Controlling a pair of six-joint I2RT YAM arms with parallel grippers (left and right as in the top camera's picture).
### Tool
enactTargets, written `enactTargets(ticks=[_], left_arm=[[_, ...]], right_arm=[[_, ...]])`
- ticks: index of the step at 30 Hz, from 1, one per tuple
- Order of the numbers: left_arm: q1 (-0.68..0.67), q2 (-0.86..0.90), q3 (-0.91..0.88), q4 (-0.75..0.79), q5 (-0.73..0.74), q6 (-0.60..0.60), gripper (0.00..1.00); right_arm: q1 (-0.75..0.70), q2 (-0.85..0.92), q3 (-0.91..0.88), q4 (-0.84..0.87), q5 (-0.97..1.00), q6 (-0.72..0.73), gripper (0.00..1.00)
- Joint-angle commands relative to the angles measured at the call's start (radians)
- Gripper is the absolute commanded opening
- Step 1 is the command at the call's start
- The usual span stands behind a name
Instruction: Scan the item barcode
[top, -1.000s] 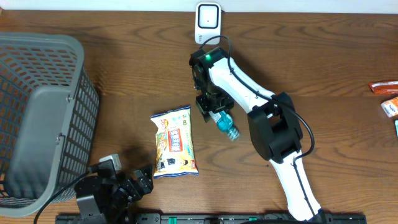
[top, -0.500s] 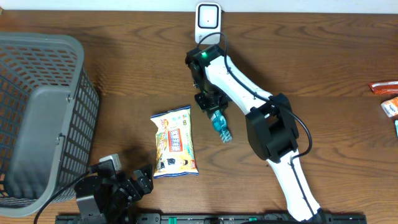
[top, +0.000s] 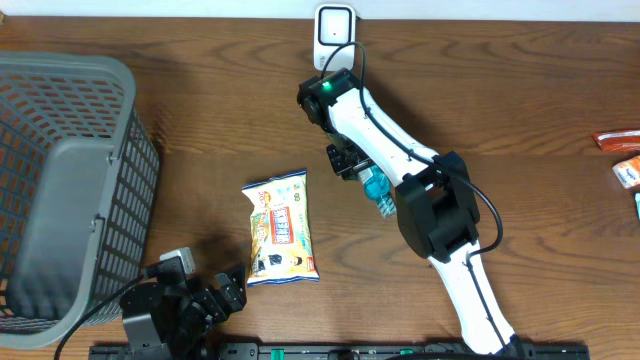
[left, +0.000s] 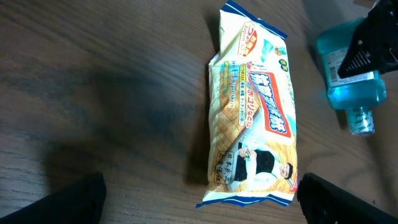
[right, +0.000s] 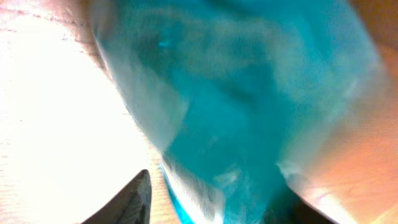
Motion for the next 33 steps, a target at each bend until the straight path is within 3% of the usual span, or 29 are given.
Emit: enactTargets(ticks=[1, 12, 20, 31, 33], left_arm=[[0.003, -0.002, -0.006, -0.039, 0.010, 0.017, 0.98], [0.003, -0.002, -0.006, -0.039, 0.010, 0.017, 0.98], [0.003, -0.002, -0.006, -0.039, 0.010, 0.017, 0.98], [0.003, -0.002, -0.006, -0.039, 0.010, 0.017, 0.98], [0.003, -0.002, -0.006, -0.039, 0.010, 0.017, 0.98]], right_arm=[[0.019, -0.001, 0.016, 0.015, 0.027, 0.017, 0.50], [0.023, -0.001, 0.031, -0.002, 0.012, 0.020, 0.55], [-0.003, -0.012, 0.219, -0.152, -0.088, -0.005, 0.60], [-0.039, -0.430, 0.204, -0.150, -0.126, -0.052, 0.67], [-0.039, -0.532, 0.175, -0.149, -0.109, -0.051, 0.73]])
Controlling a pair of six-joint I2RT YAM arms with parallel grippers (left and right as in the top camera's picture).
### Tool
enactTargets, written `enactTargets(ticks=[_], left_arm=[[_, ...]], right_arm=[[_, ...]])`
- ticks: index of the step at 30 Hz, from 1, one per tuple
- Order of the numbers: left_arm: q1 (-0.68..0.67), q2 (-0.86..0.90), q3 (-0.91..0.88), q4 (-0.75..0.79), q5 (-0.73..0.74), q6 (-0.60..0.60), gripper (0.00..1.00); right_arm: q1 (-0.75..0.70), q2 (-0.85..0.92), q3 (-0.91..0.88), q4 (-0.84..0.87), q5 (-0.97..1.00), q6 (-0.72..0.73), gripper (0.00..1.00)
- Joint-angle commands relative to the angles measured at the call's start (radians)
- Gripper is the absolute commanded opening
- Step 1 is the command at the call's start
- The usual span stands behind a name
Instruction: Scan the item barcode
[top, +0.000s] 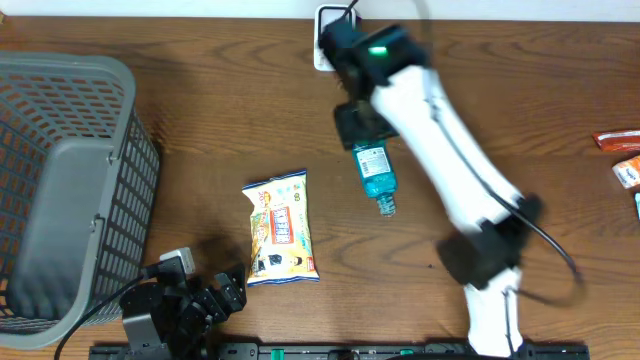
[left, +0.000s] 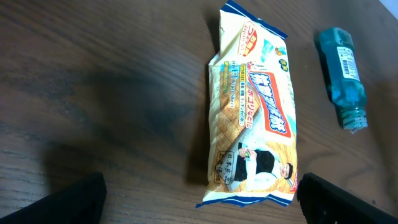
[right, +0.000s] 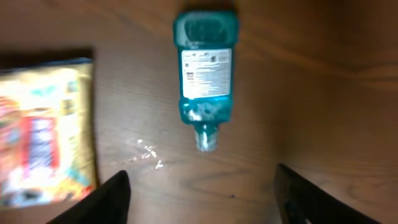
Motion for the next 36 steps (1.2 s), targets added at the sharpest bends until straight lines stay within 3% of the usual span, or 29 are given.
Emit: enactTargets(ticks=[1, 3, 8, 13, 17, 23, 29, 36], left_arm=[[0.003, -0.002, -0.006, -0.039, 0.010, 0.017, 0.98], [0.003, -0.002, -0.006, -0.039, 0.010, 0.017, 0.98], [0.003, -0.002, -0.006, -0.039, 0.010, 0.017, 0.98], [0.003, -0.002, -0.006, -0.039, 0.010, 0.017, 0.99], [0.003, -0.002, -0.006, -0.039, 0.010, 0.017, 0.98], [0.003, -0.002, -0.006, -0.039, 0.010, 0.017, 0.98], [0.003, -0.002, -0.006, -0.039, 0.010, 0.017, 0.99], [0.003, -0.002, -0.006, -0.039, 0.010, 0.017, 0.99]], right_arm=[[0.000, -0.228, -0.042, -0.009, 0.027, -0.015, 0.79], [0.000, -0.346, -0.110, -0.008, 0.034, 0.001, 0.99], [0.000, -0.529, -0.322, 0.045, 0.034, 0.045, 0.99], [-0.003, -0.608, -0.629, 0.233, 0.040, 0.069, 0.99], [-0.004, -0.601, -0.855, 0.446, 0.041, 0.109, 0.99], [-0.027, -0.539, -1.051, 0.711, 0.006, 0.074, 0.99], [-0.141, -0.454, -1.110, 0.842, -0.272, -0.101, 0.99], [-0.271, -0.304, -1.110, 0.872, -0.467, -0.253, 0.99]])
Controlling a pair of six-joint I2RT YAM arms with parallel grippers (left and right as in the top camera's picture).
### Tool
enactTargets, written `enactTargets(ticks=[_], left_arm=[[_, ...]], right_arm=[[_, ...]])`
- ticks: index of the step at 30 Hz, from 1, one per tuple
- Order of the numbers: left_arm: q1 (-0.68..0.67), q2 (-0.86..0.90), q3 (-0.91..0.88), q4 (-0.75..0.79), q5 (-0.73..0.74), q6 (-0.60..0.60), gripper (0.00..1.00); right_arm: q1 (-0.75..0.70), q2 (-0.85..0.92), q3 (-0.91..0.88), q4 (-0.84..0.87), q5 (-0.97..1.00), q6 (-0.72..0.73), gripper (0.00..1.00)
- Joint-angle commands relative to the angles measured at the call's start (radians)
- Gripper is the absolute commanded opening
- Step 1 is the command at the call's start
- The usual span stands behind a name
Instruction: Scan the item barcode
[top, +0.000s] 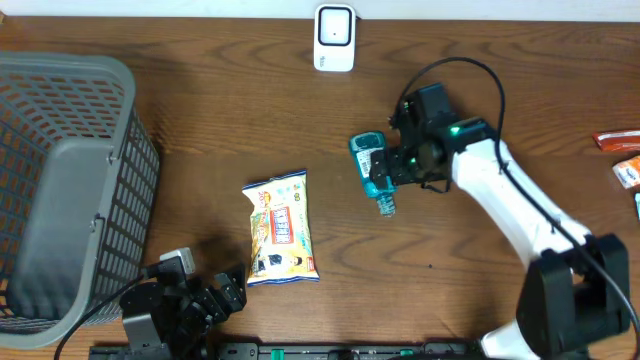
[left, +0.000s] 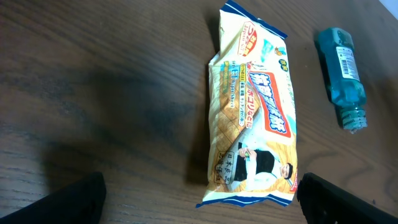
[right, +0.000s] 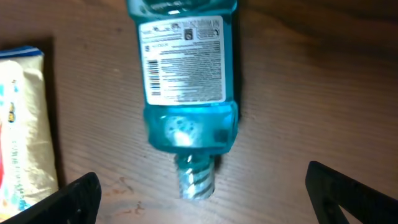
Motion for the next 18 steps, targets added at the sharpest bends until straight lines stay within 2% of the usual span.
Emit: enactTargets(ticks=[1, 7, 18], left_arm=[[0.003, -0.002, -0.006, -0.039, 0.010, 0.017, 0.98], [0.003, -0.002, -0.006, -0.039, 0.010, 0.017, 0.99], [0.003, -0.002, -0.006, -0.039, 0.010, 0.017, 0.98]], right_arm=[[-0.028, 0.083, -0.009, 0.024, -0.150, -0.095, 0.99], [-0.025, 0.175, -0.009, 0.055, -0.224, -0.141, 0.99], [-0.032, 0.261, -0.009, 0.097, -0.220, -0.172, 0.95]])
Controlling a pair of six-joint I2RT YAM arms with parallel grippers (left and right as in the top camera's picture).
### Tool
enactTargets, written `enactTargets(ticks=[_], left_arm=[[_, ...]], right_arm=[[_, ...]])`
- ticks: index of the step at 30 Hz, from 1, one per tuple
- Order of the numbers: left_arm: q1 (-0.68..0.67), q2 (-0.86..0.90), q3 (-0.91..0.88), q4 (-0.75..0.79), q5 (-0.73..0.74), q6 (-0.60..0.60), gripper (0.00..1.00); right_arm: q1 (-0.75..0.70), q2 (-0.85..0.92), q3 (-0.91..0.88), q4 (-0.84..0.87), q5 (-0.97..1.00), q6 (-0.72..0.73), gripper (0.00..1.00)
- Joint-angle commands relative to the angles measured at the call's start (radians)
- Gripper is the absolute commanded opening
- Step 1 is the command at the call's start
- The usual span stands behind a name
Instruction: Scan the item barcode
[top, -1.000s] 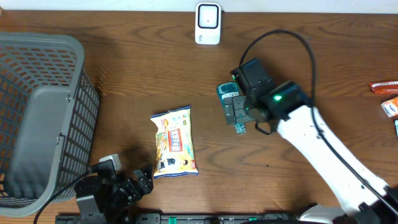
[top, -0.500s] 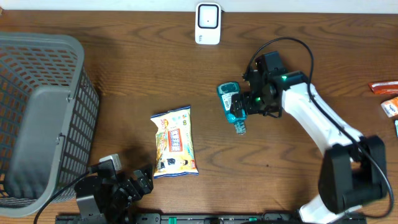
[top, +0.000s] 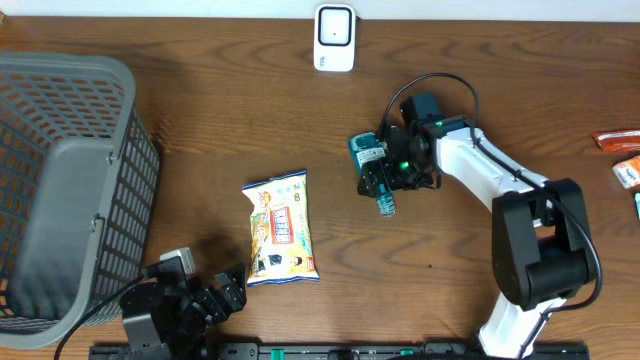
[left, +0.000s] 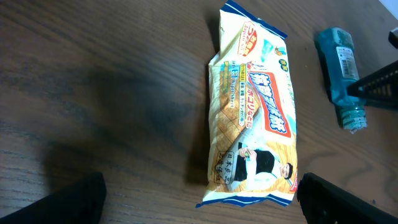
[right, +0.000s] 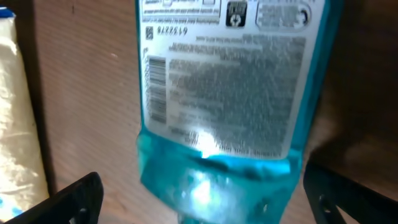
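Note:
A blue mouthwash bottle (top: 366, 152) lies flat at the table's middle, white label and barcode (right: 155, 81) facing up. My right gripper (right: 205, 202) is open and low over the bottle's neck end, one finger on each side of it, and also shows as the right gripper (top: 383, 180) in the overhead view. The white scanner (top: 334, 38) stands at the table's far edge. My left gripper (left: 199, 202) is open near the front edge, just short of a yellow snack bag (left: 252, 118), holding nothing. Its view also catches the bottle (left: 339, 71).
A grey mesh basket (top: 60, 190) fills the left side. The snack bag (top: 281, 228) lies left of the bottle. Small packets (top: 618, 140) sit at the right edge. The right arm (top: 500, 185) reaches in from the front right.
My right gripper was open well above the bottle, with the whole label in view. Now it is much closer, its fingers straddling the bottle's lower part. The bottle, bag and left arm have not moved.
At first my right gripper was pressed close on the bottle at mid-table. Then the bottle lay alone, label up, with the gripper open high near the scanner. Later the gripper hung open above the bottle, and now sits low around it.

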Motion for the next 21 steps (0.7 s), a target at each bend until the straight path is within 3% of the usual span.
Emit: enactTargets(ticks=[1, 8, 21], left_arm=[[0.003, -0.002, -0.006, -0.039, 0.010, 0.017, 0.98], [0.003, -0.002, -0.006, -0.039, 0.010, 0.017, 0.98], [0.003, -0.002, -0.006, -0.039, 0.010, 0.017, 0.98]], right_arm=[[-0.006, 0.056, -0.005, 0.012, -0.022, -0.026, 0.93], [-0.008, 0.143, -0.005, 0.029, -0.017, -0.053, 0.75], [-0.010, 0.152, -0.005, 0.030, 0.067, -0.066, 0.52]])
